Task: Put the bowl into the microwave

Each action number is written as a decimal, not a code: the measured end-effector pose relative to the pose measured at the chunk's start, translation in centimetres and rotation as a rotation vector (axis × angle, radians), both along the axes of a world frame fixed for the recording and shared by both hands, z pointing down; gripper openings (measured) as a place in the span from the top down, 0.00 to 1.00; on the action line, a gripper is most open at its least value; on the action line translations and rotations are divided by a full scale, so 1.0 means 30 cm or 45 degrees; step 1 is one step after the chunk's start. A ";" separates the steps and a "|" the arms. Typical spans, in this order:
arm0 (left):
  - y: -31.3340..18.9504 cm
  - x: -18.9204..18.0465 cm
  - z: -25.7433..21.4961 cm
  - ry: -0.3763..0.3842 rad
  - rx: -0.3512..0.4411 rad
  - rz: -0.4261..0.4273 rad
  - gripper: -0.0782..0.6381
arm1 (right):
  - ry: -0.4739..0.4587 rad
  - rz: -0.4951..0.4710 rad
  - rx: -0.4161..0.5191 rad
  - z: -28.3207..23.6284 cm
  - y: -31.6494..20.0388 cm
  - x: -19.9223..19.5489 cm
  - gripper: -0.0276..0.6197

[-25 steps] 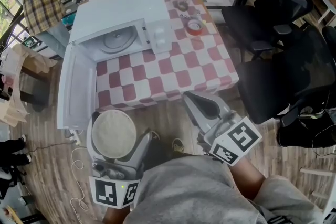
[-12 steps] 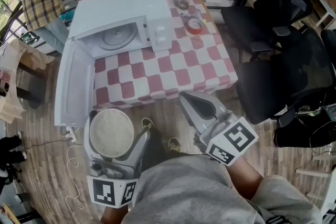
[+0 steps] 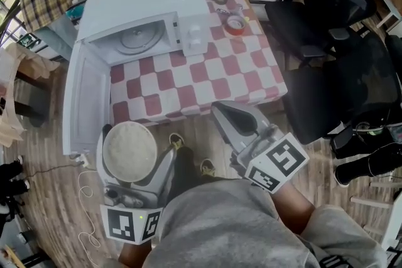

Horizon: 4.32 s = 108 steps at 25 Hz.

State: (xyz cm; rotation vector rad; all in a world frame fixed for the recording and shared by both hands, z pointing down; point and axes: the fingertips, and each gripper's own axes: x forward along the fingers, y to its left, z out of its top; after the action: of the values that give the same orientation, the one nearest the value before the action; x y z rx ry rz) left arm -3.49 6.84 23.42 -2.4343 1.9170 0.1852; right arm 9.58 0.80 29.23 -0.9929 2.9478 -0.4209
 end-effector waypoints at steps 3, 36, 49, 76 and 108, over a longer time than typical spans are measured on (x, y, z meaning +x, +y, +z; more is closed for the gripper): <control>-0.039 -0.031 0.003 0.007 -0.005 0.004 0.14 | 0.012 0.005 -0.006 0.006 -0.032 -0.023 0.96; -0.496 -0.324 0.092 0.081 -0.084 0.053 0.14 | 0.104 0.033 -0.096 0.091 -0.463 -0.315 0.96; -0.598 -0.390 0.087 0.089 -0.070 0.112 0.14 | 0.126 0.083 -0.092 0.075 -0.547 -0.383 0.96; -0.671 -0.460 0.145 0.162 -0.115 0.188 0.14 | 0.155 0.141 -0.076 0.072 -0.607 -0.512 0.96; -0.878 -0.490 0.452 0.041 -0.291 0.033 0.14 | 0.174 0.076 -0.172 0.228 -0.649 -0.515 0.96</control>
State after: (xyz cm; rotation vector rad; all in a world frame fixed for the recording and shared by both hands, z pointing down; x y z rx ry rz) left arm -18.20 -19.50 36.97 -2.6129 2.0229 0.0057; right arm -5.86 -18.66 36.06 -1.1662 3.0343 -0.5794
